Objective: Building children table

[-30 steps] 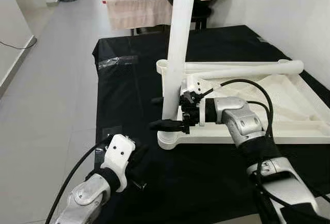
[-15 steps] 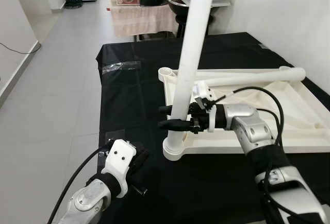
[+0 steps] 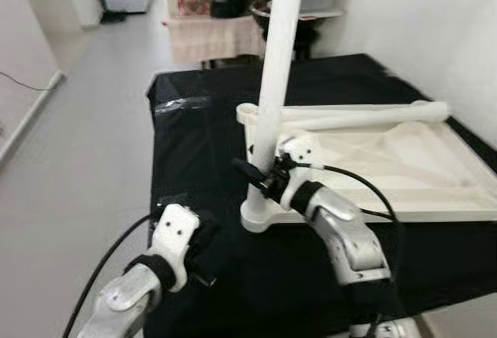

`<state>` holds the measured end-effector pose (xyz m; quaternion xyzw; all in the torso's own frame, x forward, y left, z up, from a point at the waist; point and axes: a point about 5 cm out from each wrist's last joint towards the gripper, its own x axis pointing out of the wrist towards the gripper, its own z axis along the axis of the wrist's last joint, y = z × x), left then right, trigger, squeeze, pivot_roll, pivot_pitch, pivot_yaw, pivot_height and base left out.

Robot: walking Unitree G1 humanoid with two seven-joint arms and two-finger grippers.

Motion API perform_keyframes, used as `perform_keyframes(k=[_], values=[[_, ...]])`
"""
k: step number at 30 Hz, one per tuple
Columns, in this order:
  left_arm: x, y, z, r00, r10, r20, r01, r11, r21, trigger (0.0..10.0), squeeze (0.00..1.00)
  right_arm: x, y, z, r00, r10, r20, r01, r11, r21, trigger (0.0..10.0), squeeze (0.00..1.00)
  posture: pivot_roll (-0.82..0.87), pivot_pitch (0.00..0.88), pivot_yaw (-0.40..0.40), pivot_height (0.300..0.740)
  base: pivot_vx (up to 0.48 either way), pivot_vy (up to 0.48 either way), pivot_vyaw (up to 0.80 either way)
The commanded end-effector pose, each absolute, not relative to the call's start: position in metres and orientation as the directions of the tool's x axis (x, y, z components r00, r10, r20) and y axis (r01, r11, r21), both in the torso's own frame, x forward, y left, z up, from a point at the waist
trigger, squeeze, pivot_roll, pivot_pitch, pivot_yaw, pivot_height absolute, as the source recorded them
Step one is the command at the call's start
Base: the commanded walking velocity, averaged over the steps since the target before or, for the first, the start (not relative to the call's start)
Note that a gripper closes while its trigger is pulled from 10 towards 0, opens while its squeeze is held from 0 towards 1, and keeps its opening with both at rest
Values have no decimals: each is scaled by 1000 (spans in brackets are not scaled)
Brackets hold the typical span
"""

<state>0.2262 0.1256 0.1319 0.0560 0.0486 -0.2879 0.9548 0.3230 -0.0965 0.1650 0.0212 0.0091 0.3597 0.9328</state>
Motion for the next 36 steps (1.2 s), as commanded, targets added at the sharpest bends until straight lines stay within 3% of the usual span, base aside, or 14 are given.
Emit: perform_keyframes(k=[1, 4, 5, 6, 10, 11, 12, 20, 25, 26, 27, 28, 29, 36], values=[[227, 129, 128, 832, -537, -142, 550, 832, 76, 10000, 0, 315, -101, 134, 733, 666, -138, -651, 746, 142, 0, 0, -9, 77, -12, 740, 0, 0, 0], [227, 129, 128, 832, -536, -141, 549, 833, 75, 10000, 0, 314, -100, 135, 729, 670, -139, -656, 743, 136, 0, 0, -9, 77, -12, 740, 0, 0, 0], [228, 129, 128, 834, -532, -144, 546, 833, 83, 10000, 0, 310, -95, 141, 658, 745, -113, -732, 667, 135, 10000, 1000, 1, 68, -13, 740, 0, 0, 0], [228, 129, 128, 834, -530, -151, 546, 832, 95, 10000, 0, 310, -94, 146, 582, 808, -95, -799, 590, 117, 10000, 1000, 6, 65, -10, 740, 0, 0, 0], [228, 128, 128, 835, -525, -164, 545, 829, 123, 10000, 0, 312, -94, 155, 468, 880, -85, -876, 474, 84, 10000, 1000, 13, 62, -11, 740, 0, 0, 0], [228, 128, 128, 836, -520, -174, 545, 825, 153, 10000, 0, 317, -97, 159, 433, 897, -93, -896, 440, 68, 10000, 620, 24, 58, -12, 740, 0, 0, 0], [227, 128, 128, 839, -511, -184, 541, 821, 183, 10000, 0, 322, -100, 163, 380, 919, -103, -921, 386, 47, 10000, 0, 19, 57, -8, 740, 0, 0, 0], [228, 124, 137, 833, -515, -204, 554, 784, 279, 10000, 0, 346, -103, 173, 267, 949, -169, -961, 275, 24, 10000, 0, 34, 49, -23, 740, 0, 0, 0], [235, 105, 163, 807, -567, -164, 588, 749, 303, 10000, 0, 353, -101, 172, 179, 956, -234, -980, 194, 47, 10000, 0, 28, 45, -19, 740, 0, 0, 0], [236, 99, 171, 799, -582, -149, 597, 741, 309, 10000, 0, 354, -100, 171, 170, 953, -252, -981, 188, 47, 6980, 0, 28, 44, -18, 740, 0, 0, 0], [236, 99, 171, 799, -582, -149, 597, 741, 309, 10000, 0, 354, -100, 171, 170, 953, -252, -981, 188, 47, 6980, 0, 28, 44, -18, 740, 0, 0, 0], [237, 94, 177, 792, -596, -136, 605, 732, 314, 10000, 0, 355, -100, 169, 170, 949, -264, -981, 188, 45, 3922, 0, 28, 44, -18, 740, 0, 0, 0], [238, 91, 181, 785, -607, -129, 613, 726, 313, 10000, 0, 356, -100, 168, 171, 948, -269, -981, 189, 43, 0, 0, 27, 40, -16, 740, 0, 0, 0], [238, 85, 188, 779, -614, -129, 620, 722, 307, 10000, 0, 357, -104, 166, 160, 951, -266, -983, 179, 49, 0, 0, 19, 35, -9, 740, 0, 0, 0]])
